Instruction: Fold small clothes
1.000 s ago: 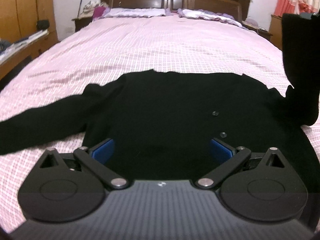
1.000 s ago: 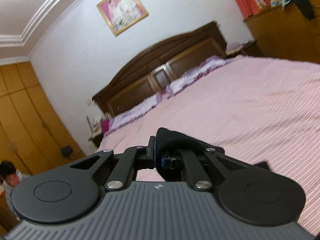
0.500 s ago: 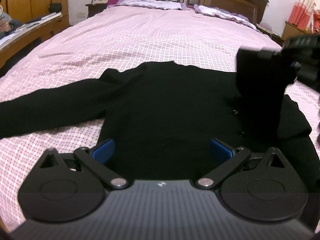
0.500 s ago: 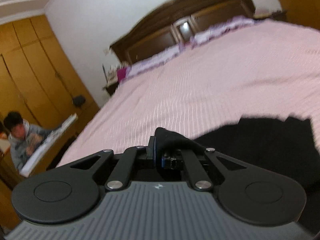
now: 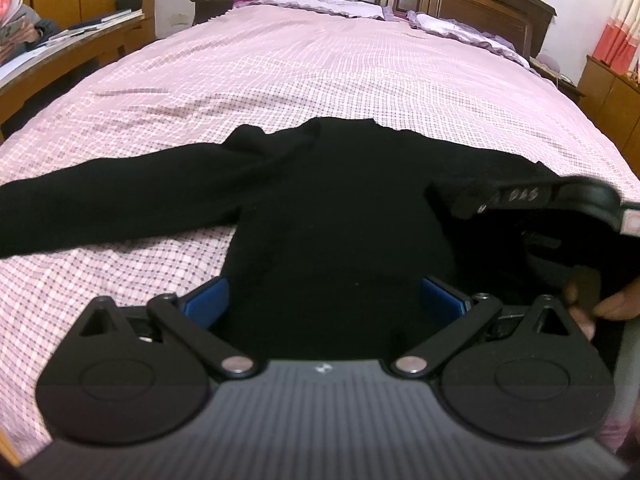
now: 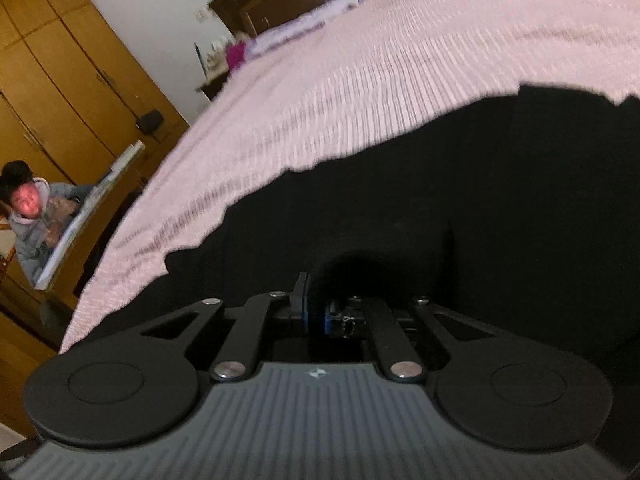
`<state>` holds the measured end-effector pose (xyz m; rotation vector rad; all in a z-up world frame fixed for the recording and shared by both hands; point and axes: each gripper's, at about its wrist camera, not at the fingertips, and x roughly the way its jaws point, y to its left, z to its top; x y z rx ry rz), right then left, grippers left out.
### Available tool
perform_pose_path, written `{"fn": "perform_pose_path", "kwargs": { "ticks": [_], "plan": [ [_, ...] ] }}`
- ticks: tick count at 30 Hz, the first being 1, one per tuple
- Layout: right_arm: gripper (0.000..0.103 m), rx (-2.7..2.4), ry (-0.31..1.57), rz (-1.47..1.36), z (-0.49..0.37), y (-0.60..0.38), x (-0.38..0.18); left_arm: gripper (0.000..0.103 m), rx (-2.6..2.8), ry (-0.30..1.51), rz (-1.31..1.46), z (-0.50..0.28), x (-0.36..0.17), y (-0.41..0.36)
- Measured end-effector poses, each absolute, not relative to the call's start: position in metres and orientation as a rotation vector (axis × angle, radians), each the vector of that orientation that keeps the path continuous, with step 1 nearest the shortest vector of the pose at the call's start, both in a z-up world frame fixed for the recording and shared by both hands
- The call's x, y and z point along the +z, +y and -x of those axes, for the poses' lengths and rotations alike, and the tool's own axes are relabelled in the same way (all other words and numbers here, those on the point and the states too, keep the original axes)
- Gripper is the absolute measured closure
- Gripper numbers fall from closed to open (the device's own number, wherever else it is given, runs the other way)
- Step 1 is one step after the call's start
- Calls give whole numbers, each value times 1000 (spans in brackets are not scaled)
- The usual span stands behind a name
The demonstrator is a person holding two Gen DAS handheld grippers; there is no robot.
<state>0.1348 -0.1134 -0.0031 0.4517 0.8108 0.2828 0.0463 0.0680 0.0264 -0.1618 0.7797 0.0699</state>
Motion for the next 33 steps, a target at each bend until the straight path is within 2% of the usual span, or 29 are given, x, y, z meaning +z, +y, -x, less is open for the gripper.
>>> {"fn": "perform_pose_path", "kwargs": {
  "ticks": [4,6,8,9,17,20,26,33],
  "plan": [
    [76,286,837,-433,-133,-113,-14,0,71,780,175,-46,26,69],
    [49,323,834,-449,-134,-113,-15,0,74,778,174,-46,26,70],
    [31,369,840,-493,-136,-114,-15,0,78,771,172,-45,26,71],
    [25,385,845,-511,-136,-116,-12,0,84,765,168,-44,27,71],
    [14,407,826,-500,-101,-147,19,0,-1,743,206,-41,38,73],
    [13,346,827,-464,-81,-171,22,0,-74,723,224,-44,47,65],
    [13,216,780,-457,-52,-229,33,0,-183,661,79,-58,59,16],
    [13,86,738,-471,-43,-275,33,0,-239,638,-116,-87,37,-53]
  ]
}}
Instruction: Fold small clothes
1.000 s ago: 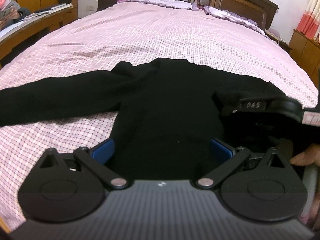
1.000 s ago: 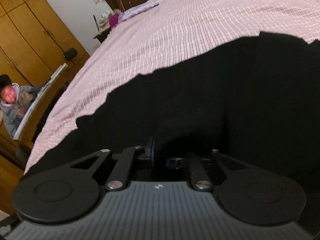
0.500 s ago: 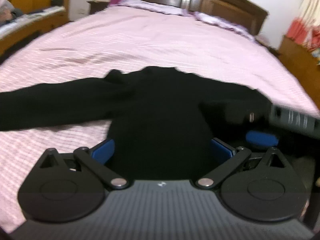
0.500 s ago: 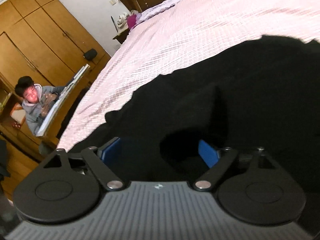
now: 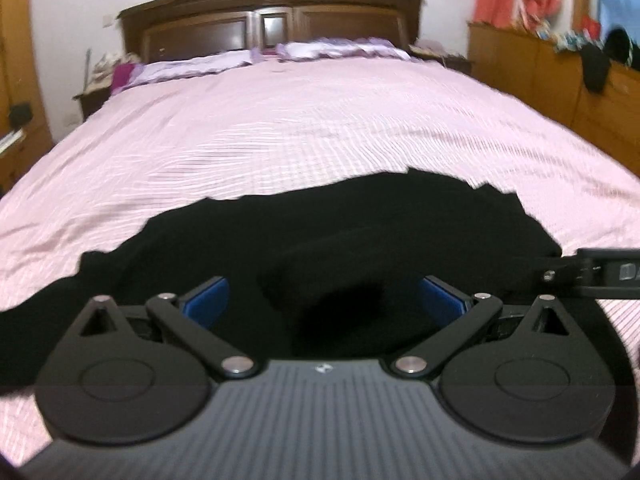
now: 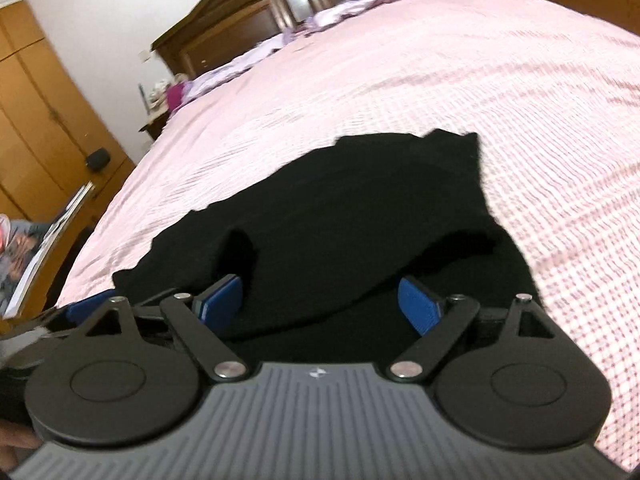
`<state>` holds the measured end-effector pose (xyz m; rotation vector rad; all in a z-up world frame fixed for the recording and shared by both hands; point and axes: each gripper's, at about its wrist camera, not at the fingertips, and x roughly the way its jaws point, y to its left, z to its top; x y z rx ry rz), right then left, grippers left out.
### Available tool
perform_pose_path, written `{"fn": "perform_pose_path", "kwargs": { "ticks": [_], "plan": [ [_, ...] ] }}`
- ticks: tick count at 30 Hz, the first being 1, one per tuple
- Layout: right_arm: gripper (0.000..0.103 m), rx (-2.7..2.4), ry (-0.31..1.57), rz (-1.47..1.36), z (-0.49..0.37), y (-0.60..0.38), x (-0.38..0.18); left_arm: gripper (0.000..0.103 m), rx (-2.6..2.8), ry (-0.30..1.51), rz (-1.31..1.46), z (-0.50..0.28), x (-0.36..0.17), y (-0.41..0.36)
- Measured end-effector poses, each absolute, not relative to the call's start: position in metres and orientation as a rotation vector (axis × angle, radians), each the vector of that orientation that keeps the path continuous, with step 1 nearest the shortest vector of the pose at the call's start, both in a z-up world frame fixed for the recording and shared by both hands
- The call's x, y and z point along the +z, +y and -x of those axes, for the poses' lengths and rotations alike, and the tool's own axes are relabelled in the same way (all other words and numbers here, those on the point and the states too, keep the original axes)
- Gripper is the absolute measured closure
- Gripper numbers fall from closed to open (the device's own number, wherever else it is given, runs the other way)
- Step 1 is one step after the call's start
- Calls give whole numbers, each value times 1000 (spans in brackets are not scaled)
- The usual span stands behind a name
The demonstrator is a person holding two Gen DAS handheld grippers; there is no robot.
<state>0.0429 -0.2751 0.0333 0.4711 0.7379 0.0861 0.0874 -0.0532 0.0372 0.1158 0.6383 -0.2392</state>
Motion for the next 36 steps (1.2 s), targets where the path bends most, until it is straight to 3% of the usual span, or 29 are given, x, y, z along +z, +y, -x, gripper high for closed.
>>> {"fn": "perform_pose_path", "kwargs": {
  "ticks": [4,6,8,11,13,18,21,26,31,36],
  "plan": [
    [13,65,757,-507,-41,-286,20,0,-199,647,-143,-110,15,-75],
    [13,53,770,-528,-43,-289,10,6,-178,628,-170,-121,4,-81],
    [13,45,780,-550,-46,-289,1,40,-159,629,-204,-128,-4,-81],
    [13,51,773,-546,-47,-283,-5,78,-187,652,-126,-134,-3,-65],
    [13,52,769,-533,-48,-280,-5,82,-202,652,-39,-135,6,-50],
    [13,43,761,-513,-51,-276,-6,83,-160,603,136,-131,27,-4],
    [13,45,759,-494,-52,-274,-8,78,-97,621,228,-129,25,25],
    [13,47,759,-488,-53,-275,-10,49,-18,655,265,-113,17,54],
    [13,46,760,-472,-54,-273,-10,38,1,640,309,-97,17,76],
    [13,56,762,-465,-50,-271,-5,37,-27,620,337,-93,26,78]
  ]
}}
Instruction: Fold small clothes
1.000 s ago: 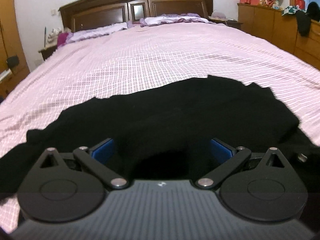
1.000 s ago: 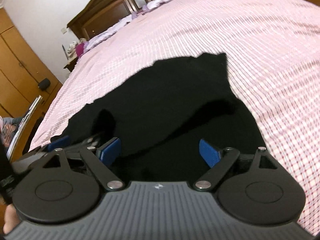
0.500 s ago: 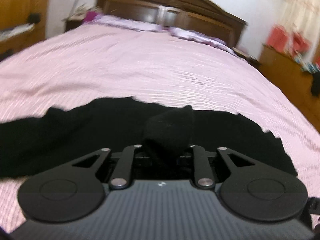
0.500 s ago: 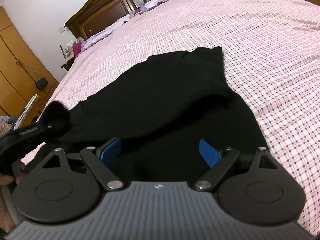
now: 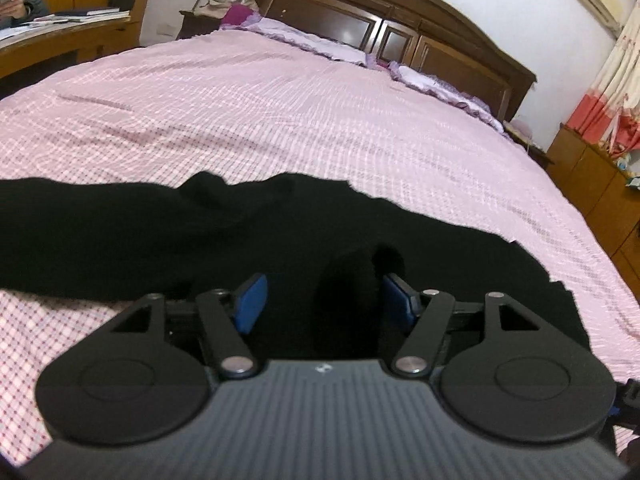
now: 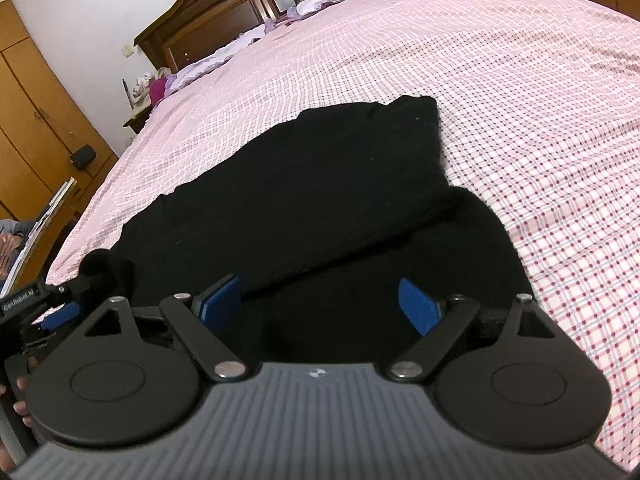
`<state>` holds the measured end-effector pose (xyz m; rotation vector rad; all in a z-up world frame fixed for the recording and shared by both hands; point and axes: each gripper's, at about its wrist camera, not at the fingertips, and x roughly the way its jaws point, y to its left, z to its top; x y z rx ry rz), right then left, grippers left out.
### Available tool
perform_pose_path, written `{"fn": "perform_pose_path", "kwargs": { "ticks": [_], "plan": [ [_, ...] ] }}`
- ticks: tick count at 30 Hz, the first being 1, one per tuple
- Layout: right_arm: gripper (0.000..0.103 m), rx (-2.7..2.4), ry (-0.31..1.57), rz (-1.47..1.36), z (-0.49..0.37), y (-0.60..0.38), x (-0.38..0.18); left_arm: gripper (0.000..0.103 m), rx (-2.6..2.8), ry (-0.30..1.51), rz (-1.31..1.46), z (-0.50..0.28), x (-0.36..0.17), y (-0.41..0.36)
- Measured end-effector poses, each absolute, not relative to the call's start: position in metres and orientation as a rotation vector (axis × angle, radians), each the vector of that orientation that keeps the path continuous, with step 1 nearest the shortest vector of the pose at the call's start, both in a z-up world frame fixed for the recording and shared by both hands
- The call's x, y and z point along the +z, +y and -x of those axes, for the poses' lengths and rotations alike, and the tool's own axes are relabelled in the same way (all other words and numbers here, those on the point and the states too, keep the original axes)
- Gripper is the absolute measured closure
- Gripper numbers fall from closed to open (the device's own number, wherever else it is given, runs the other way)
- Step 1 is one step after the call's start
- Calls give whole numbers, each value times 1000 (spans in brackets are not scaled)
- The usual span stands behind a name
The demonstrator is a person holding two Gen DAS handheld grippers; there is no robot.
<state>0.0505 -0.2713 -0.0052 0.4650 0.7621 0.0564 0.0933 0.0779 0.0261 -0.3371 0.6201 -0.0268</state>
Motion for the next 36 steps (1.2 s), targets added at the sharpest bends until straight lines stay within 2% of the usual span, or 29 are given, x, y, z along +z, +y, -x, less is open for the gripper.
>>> {"fn": "perform_pose_path", "kwargs": {
  "ticks": [4,14,17,28,36],
  "plan": [
    [13,65,761,-467,-49,-272,-5,29,-83,614,307,-97,29,62],
    [13,67,754,-478,-50,-275,-10,30,-37,657,-38,-128,5,3],
    [13,73,751,-457,-49,-275,-11,30,35,640,-123,-132,2,7],
    [13,97,747,-479,-46,-281,-4,29,166,637,10,-123,25,83],
    [12,94,659,-402,-67,-306,26,29,39,681,101,-127,22,81]
  ]
}}
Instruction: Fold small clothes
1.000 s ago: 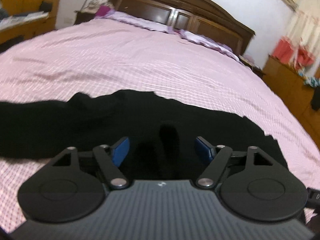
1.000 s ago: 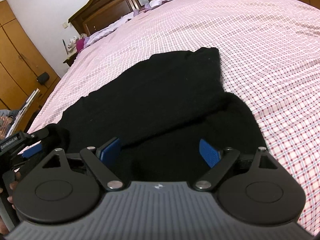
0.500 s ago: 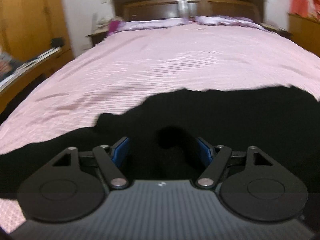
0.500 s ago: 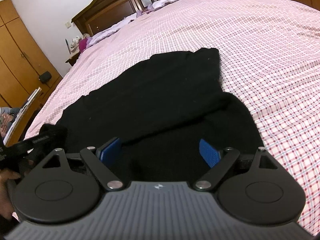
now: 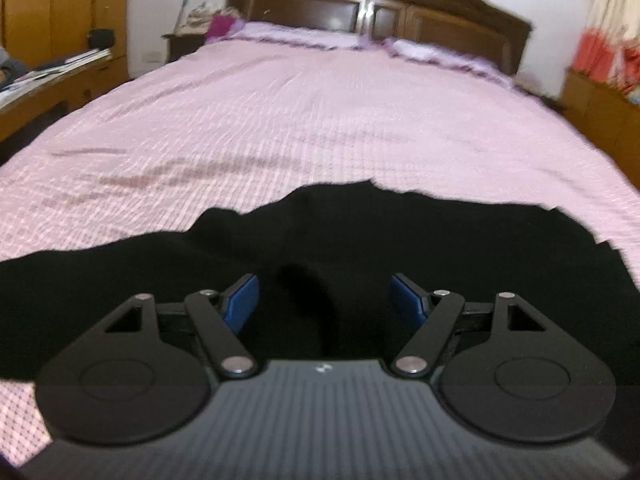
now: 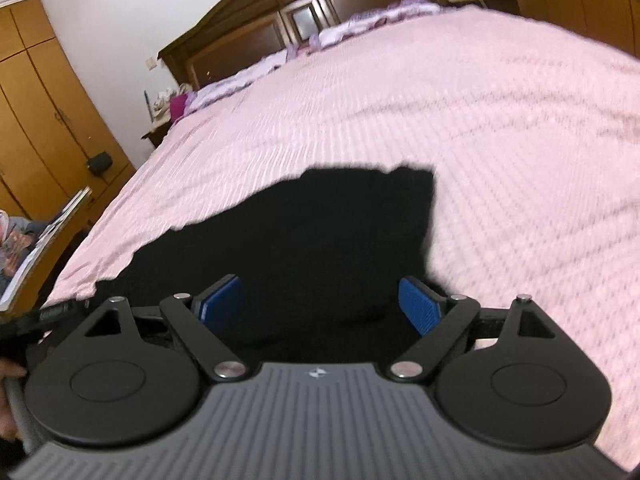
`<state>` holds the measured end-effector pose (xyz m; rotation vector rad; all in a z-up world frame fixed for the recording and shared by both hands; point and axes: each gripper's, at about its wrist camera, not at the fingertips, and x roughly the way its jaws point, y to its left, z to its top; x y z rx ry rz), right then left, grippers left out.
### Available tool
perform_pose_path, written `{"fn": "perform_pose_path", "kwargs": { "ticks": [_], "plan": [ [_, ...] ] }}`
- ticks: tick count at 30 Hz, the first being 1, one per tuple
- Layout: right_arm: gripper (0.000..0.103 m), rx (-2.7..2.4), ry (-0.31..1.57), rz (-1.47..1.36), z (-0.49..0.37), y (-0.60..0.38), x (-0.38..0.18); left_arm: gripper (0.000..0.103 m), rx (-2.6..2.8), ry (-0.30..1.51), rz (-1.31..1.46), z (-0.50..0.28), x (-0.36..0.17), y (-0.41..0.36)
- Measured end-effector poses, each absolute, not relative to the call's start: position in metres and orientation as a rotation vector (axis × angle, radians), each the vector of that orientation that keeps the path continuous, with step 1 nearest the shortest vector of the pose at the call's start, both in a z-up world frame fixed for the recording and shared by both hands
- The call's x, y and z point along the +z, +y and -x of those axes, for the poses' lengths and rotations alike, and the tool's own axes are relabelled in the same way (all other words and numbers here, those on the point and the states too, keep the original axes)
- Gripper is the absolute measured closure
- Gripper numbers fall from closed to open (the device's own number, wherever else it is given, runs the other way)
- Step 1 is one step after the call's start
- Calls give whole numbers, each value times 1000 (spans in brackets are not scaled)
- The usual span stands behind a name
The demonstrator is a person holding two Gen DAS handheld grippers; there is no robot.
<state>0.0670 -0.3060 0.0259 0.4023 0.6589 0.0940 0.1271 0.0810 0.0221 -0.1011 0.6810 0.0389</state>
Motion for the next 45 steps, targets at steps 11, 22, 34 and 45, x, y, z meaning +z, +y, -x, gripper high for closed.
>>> {"fn": "perform_pose_path", "kwargs": {
  "ticks": [11,22,34,45],
  "plan": [
    [13,-29,693,-426,-167,-347,-15,77,27,693,228,-148,0,89],
    [97,-44,538,-315,-163,-343,4,85,-96,557,186,-156,19,80],
    [96,-147,658,-236,-186,-339,-35,60,-47,650,118,-180,-9,75],
    [40,-87,627,-308,-137,-334,8,40,121,668,98,-138,32,108]
  ]
}}
